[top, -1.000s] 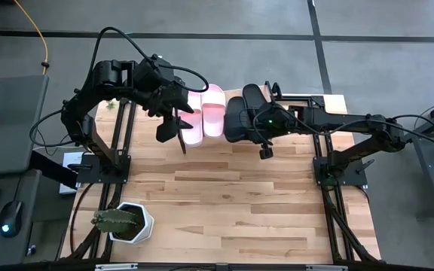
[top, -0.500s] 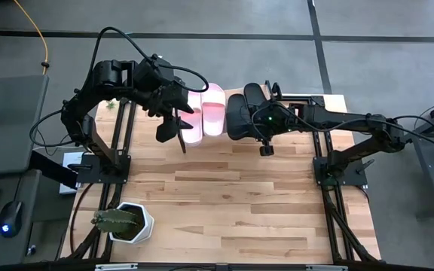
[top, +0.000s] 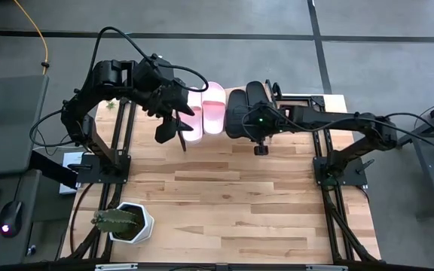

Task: Pick and place slides into the shelf
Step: Put the black slipper on the shelf

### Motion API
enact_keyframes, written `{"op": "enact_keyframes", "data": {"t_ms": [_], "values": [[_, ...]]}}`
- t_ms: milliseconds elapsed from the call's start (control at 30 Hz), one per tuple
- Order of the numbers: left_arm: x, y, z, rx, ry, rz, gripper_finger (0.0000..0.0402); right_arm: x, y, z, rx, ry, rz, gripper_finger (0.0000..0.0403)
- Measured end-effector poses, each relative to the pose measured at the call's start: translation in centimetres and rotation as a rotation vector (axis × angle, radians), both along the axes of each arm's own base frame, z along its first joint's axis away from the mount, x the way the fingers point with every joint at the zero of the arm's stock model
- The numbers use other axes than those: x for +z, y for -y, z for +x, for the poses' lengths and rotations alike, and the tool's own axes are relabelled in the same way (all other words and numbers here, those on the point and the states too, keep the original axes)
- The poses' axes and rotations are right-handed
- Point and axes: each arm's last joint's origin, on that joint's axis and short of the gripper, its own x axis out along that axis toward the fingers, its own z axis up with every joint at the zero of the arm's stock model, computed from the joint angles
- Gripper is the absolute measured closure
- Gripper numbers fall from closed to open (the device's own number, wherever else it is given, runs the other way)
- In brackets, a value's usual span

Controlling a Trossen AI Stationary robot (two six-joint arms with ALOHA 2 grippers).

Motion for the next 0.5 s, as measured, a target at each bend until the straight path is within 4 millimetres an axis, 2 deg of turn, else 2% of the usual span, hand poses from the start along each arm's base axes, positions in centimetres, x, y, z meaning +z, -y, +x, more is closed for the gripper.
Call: {"op": "enact_keyframes", "data": {"t_ms": [133,500], "values": [[0.0,0.04,0.0,-0.006,0.001,-0.006,0.0169,-0.53,0.11,0.22,-0.01,-0.029,-0.011,0.0316],[-0.01,0.04,-0.01,-0.006,0.0,-0.007,0.0169,-0.44,0.18,0.05,-0.011,-0.029,-0.003,0.0197]]}}
